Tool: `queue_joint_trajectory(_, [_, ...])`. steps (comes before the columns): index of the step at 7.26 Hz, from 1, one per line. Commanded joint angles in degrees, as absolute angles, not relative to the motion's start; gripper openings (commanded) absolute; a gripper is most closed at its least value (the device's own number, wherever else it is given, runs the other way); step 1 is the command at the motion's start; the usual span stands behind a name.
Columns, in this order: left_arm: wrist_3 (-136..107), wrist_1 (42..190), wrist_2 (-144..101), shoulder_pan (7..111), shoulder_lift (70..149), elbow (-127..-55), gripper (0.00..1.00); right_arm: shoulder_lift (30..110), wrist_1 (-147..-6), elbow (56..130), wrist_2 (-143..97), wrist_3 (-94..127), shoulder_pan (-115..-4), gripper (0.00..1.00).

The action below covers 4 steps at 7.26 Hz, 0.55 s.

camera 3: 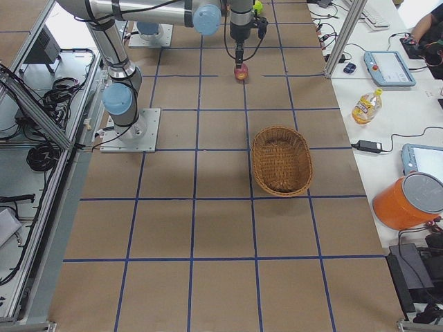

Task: Put all apples into basket
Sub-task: 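Move left gripper to dark red apple while right reaches pinkish-red apple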

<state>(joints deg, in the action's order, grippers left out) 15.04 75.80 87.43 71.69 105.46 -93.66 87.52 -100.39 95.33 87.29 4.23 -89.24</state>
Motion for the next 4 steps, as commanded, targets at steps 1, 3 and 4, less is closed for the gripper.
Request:
queue_joint_trajectory(1, [30.34,79.18,91.23,56.75,104.77,-96.22,1.0,79.84,-107.81,95.19,85.08,7.63,-96.9,1.0])
queue_joint_trajectory(3, [48.61,76.57,91.06,48.63,104.94,-102.28,1.0,73.24,-113.71,95.19,84.99,16.67,-102.54,1.0])
queue_joint_trajectory(4, [49.91,73.42,90.88,47.99,105.9,-104.22,1.0,70.69,-115.64,95.1,84.99,16.79,-104.66,1.0])
